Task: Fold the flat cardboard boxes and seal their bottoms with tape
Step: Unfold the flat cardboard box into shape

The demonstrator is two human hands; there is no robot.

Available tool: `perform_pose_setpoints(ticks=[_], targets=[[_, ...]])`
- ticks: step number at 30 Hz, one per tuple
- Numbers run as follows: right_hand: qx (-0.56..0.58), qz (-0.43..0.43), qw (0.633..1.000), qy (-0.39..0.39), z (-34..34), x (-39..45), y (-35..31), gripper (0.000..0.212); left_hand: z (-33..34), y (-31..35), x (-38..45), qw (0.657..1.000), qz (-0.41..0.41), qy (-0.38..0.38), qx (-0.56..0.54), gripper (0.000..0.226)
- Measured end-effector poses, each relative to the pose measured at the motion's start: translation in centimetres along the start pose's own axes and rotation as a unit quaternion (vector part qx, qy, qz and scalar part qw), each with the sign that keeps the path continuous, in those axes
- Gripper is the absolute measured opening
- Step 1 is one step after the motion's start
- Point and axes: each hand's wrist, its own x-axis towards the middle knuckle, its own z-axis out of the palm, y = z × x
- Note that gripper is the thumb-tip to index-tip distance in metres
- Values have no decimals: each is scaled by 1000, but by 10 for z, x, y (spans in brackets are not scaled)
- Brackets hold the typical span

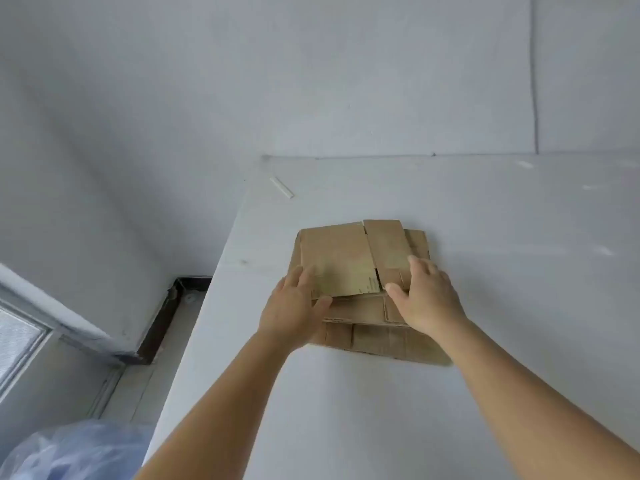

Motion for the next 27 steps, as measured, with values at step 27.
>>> perform_pose_setpoints(ticks=[27], targets=[[205,116,954,184,-36,-99,98,72,35,100,-51,977,107,61,-172,63]])
